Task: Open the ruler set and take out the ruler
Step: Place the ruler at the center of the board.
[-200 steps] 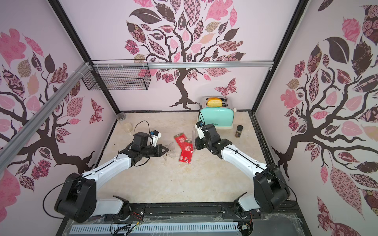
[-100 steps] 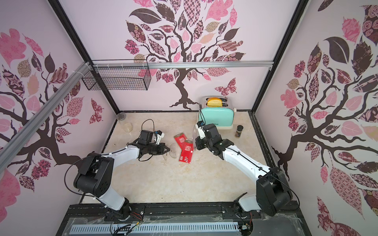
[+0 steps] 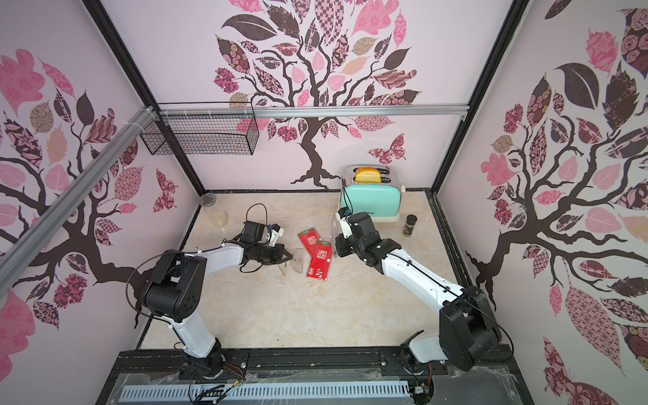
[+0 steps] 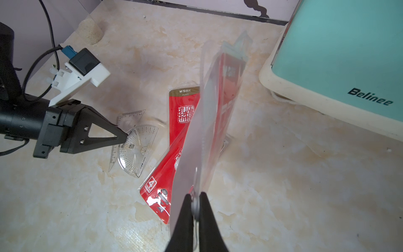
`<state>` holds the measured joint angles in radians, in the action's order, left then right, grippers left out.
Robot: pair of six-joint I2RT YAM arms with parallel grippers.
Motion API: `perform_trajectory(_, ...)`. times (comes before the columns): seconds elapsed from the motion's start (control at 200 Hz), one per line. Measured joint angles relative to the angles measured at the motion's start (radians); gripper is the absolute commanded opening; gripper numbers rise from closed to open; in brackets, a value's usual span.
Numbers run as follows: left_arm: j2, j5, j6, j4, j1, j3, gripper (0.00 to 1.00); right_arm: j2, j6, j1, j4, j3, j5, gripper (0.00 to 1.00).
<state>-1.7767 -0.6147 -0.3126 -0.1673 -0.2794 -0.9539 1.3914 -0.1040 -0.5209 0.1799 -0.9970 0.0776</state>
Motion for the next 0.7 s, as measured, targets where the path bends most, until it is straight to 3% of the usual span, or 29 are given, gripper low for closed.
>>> perform_trajectory(0.7,-0.005,0.053,0.008,-0.037,0.000,0.000,0.00,0.000,0.000,0.001,-0.002,0.010,0.000,0.00)
